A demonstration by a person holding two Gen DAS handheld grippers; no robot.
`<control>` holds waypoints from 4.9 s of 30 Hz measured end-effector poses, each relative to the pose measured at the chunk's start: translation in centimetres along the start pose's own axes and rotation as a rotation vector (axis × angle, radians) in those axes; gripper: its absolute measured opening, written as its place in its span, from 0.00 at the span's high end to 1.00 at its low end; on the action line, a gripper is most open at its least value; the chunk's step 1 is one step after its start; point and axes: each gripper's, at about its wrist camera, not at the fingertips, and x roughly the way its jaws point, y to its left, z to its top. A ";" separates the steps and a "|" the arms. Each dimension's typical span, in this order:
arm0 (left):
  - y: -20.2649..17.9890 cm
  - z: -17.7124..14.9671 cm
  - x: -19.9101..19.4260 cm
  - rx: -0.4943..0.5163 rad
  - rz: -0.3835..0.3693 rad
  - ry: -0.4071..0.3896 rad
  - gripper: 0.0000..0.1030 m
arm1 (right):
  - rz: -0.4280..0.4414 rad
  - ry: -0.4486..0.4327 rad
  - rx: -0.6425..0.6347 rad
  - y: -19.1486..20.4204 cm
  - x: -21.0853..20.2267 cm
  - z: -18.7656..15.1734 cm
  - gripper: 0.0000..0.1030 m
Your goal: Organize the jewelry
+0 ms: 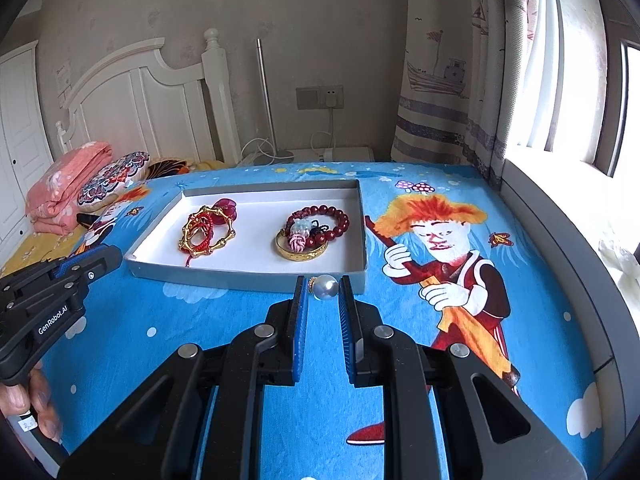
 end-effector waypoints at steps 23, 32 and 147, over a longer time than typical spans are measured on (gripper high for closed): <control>-0.2 2.9 4.3 0.005 0.013 0.018 0.87 | 0.010 -0.009 -0.016 1.7 3.6 4.2 0.84; 0.3 4.2 6.5 -0.008 0.023 0.023 0.87 | 0.006 -0.014 -0.018 2.2 5.4 5.9 0.84; 1.7 2.5 5.7 -0.130 0.021 0.061 0.04 | -0.037 -0.024 -0.005 1.5 5.3 4.2 0.58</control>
